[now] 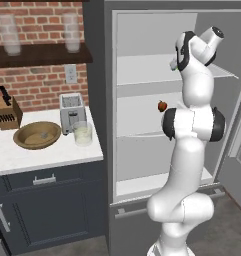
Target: Grab a lemon wedge from the fridge and one ice cube from the ice bowl, and put them in the glass of lemonade.
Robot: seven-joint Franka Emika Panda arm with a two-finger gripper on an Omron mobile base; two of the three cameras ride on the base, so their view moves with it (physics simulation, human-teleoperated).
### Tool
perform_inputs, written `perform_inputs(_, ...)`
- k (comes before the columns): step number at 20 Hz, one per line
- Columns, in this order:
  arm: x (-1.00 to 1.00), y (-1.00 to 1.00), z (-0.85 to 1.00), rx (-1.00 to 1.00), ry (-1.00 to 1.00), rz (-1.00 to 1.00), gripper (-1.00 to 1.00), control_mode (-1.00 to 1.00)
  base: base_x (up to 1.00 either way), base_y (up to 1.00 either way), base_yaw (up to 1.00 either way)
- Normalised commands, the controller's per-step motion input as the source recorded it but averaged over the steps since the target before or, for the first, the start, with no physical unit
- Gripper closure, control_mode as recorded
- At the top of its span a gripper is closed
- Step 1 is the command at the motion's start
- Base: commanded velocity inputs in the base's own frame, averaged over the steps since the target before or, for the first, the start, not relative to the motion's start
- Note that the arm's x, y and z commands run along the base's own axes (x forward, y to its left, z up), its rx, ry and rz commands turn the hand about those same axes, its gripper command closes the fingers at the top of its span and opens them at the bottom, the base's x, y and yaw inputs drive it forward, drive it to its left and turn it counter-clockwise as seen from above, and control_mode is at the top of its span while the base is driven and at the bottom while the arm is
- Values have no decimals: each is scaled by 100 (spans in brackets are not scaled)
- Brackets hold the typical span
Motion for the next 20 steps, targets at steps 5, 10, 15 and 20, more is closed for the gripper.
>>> perform_inputs(5, 0, 1, 0, 0, 1, 0, 100, -100, 0, 0, 0)
perform_inputs(10, 0, 6, -1, 0, 0, 0, 100, -100, 0, 0, 0)
perform_inputs(15, 0, 1, -5, 0, 0, 0, 100, -100, 0, 0, 0)
perform_inputs(20, -7, 1, -3, 0, 0, 0, 100, -100, 0, 0, 0)
